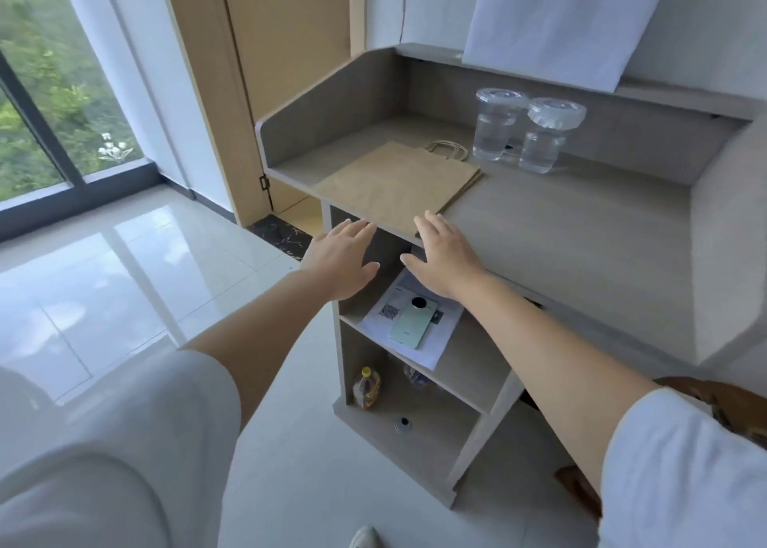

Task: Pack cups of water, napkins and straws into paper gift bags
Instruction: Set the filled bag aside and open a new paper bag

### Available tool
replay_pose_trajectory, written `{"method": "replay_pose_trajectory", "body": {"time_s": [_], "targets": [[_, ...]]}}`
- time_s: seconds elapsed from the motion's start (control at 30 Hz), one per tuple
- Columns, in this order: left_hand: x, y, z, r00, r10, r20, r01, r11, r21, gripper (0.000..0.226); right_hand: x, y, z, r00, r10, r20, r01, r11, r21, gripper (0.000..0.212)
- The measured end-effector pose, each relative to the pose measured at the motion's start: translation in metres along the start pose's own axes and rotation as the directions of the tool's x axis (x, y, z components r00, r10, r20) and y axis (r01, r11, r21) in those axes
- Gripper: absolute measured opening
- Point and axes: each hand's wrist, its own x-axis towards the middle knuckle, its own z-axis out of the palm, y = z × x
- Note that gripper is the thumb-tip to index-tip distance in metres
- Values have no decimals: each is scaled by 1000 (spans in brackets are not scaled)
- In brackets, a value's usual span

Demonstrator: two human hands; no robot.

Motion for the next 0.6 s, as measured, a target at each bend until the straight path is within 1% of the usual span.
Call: {"method": "replay_pose_trajectory", "body": {"time_s": [0.07,0.2,0.23,0.3,0.37,0.43,0.47,0.53,0.57,0.6], "targets": [[19,-19,-5,1000,27,4,-27,999,16,64,29,-6,0,999,38,28,-37,999,-25,73],[60,-52,-16,998,59,17,-60,996,66,70,74,-12,-3,986,85,145,-68,991,-119,77],[69,-58,-17,998,61,13,-62,996,59,72,82,-12,-5,982,92,164,-70,989,-133,73],[79,-68,-16,998,56,12,-56,998,26,76,93,-12,-9,977,93,190,-57,981,-186,59],[87,-78,-12,999,38,7,-37,999,-30,77,98,-11,-15,973,71,218,-21,975,-223,49],[94,-87,-11,1000,-13,-3,12,990,-140,77,99,-8,-20,964,47,261,5,981,-195,49],[98,-92,-11,999,-38,3,38,978,-204,77,97,-7,-23,957,50,284,-4,987,-159,49],[102,-100,-11,998,-57,36,65,954,-291,75,92,-5,-27,950,84,301,-79,996,-29,48],[104,-102,-10,998,-53,45,65,944,-325,75,88,-5,-28,958,103,269,-118,992,38,46],[105,-103,-10,998,-50,38,60,927,-369,74,85,-4,-27,972,120,200,-137,988,74,44]]}}
